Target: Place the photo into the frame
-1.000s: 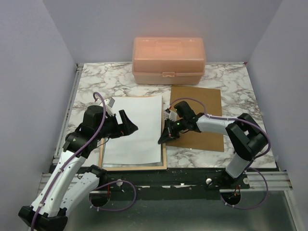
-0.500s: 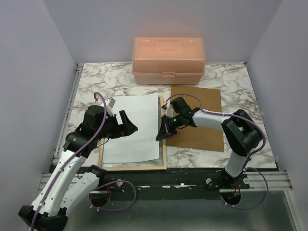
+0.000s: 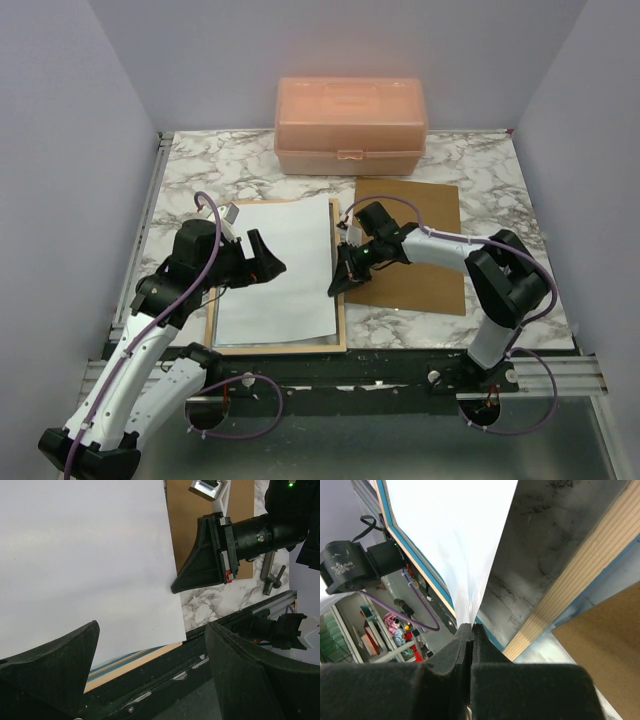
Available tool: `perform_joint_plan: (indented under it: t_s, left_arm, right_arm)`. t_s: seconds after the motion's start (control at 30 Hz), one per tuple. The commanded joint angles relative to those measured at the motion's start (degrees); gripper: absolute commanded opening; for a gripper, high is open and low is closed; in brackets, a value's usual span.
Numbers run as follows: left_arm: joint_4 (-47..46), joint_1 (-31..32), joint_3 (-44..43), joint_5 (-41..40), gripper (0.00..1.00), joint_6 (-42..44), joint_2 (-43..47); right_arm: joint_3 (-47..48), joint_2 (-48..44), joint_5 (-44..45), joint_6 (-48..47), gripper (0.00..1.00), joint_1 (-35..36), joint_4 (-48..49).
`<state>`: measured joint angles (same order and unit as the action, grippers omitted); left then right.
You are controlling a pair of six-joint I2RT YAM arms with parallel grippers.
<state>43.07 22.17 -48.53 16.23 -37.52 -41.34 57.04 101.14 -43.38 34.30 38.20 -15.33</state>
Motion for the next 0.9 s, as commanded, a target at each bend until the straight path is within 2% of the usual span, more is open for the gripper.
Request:
perform_joint_plan:
  t_s: [0.0,0.57,0.77,0.87]
  left_arm:
    - [1.4,-0.3,0.3,-0.9,0.89,0.5,1.0]
    - [1.2,-0.3,0.9,-0.8,0.89,0.5,0.8]
    - [1.5,-0.3,1.3,-0.8,0.89,0.8,0.9]
    - [1.6,-0.3,1.5,-0.8,0.89,0.8,1.0]
  right_arm:
    - [-0.8,-2.7,-1.8,-1.7,0.01,0.3,-2.2]
    - [-2.9,-0.7,-4.3,2.1,0.0,0.7,3.7]
    - [-1.6,1.8,-2.5,2.8,0.01,1.3,4.1]
    - [-1.5,1.5,-0.2,2.7,0.04,1.4,3.1]
